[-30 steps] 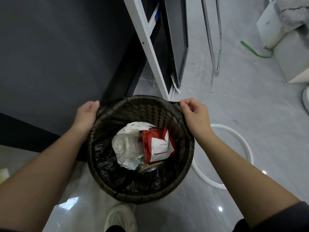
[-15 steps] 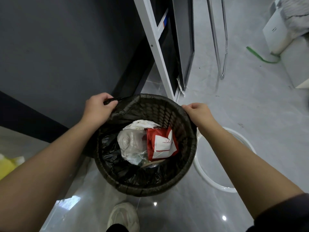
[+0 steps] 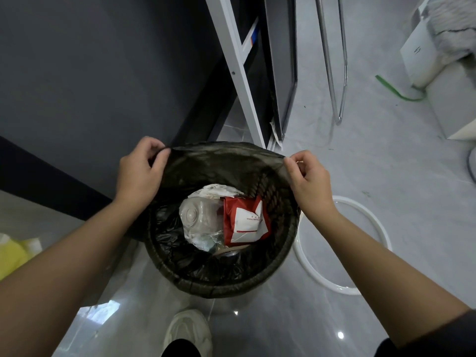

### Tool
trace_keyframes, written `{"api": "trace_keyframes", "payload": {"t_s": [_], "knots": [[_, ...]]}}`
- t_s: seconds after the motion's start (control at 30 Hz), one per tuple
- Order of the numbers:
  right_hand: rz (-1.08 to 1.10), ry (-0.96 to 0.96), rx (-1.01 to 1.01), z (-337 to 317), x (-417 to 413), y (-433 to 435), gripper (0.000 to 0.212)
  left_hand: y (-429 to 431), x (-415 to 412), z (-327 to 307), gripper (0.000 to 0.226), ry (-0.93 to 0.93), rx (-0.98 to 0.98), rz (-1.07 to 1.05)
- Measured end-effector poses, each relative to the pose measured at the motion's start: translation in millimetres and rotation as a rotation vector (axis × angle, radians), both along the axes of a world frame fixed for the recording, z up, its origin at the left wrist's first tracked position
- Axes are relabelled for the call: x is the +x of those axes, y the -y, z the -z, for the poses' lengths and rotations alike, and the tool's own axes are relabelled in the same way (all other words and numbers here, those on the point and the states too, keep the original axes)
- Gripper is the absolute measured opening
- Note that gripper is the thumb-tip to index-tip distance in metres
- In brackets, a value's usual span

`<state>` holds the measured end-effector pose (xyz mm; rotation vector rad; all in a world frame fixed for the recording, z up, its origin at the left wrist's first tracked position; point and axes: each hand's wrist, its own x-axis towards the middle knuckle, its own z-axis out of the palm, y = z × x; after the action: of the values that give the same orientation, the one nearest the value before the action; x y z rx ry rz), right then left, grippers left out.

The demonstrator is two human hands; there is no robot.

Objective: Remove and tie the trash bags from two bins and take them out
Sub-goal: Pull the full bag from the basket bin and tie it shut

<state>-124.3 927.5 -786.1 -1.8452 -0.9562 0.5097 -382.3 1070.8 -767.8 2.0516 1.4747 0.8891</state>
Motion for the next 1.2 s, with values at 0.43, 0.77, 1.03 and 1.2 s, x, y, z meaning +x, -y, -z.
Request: {"api": "trace_keyframes", "payload": {"t_s": [0.43,0.77,1.03,1.2], "knots": [[-0.082,-0.247,-0.350,-27,5,53,0.030,53,-56,-8,0.022,-0.230,-0.143,-0.179],[-0.097,-0.495,-0.346,-28,-7,62,0.036,69,-58,-18,0.039,-0.180,-0.507,-0.121],[-0.326,-0.319,-0.762,-43,-4,79,0.016,92,-79,-33,0.014,-0.279,-0.934,-0.020],[-0.185,-0.445,-0.497,-42,-12,85,0.020,93,-83,-38,0.022,0.107,-1.058,-0.083]]}}
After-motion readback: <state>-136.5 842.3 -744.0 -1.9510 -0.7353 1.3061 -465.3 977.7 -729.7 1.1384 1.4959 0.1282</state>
